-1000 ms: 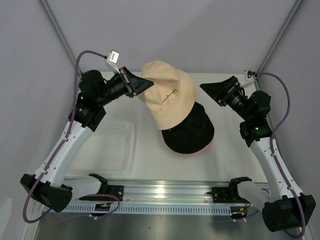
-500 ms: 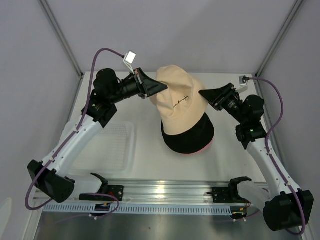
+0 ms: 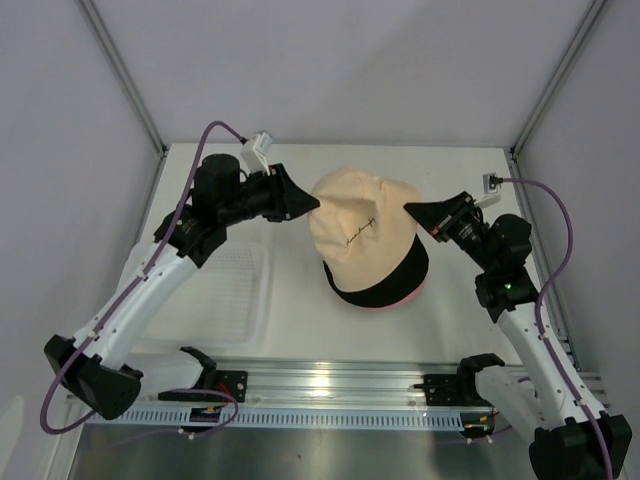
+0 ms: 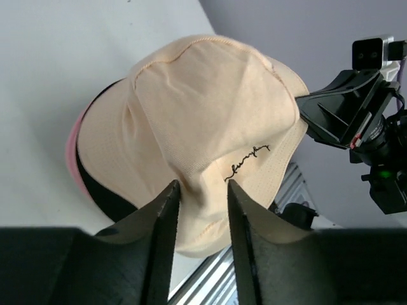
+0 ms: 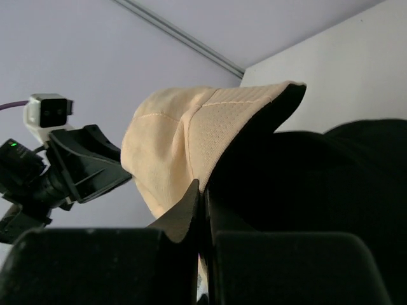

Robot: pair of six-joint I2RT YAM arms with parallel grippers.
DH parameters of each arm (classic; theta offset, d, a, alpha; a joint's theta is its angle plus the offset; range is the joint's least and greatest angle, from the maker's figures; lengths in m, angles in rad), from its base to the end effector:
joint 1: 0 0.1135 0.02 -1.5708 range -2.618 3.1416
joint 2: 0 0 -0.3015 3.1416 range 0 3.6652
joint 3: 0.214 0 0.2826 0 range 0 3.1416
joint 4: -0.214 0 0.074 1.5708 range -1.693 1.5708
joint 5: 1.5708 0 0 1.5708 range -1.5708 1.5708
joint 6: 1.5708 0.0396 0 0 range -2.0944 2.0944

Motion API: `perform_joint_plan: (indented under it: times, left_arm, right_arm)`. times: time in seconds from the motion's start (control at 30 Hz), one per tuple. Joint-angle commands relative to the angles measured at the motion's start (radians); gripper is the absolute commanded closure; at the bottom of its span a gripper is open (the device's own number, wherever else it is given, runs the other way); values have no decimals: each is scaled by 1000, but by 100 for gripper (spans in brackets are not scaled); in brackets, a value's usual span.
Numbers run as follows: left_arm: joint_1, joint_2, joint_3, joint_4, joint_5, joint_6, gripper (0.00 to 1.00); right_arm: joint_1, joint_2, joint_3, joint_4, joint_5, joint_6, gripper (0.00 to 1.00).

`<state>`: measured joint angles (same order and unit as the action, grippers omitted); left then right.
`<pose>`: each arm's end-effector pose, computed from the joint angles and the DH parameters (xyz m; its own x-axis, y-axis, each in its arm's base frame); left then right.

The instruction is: Stack the hats

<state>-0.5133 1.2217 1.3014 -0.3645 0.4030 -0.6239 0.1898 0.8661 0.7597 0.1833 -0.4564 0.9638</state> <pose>0.2479 -0.1576 0.4476 -0.6541 -0.2482 -0.7145 0.4897 0.5810 -0.6501 0.2077 0.0577 0.3820 -0.4505 0.6642 -0.5965 -0.4047 0.4436 0.7996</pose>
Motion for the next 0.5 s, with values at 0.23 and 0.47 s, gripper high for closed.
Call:
perform_joint_plan:
  times: [0.23,0.47]
  left_arm:
    - [-27,-48,-144,-33,-246,79,9]
    - [54,-111,-330,119,-271,-58,7]
  right_arm:
    - [-10,-113,-215,-9,77,-70,100]
    - [-105,-235,-347,61,71,-34,100]
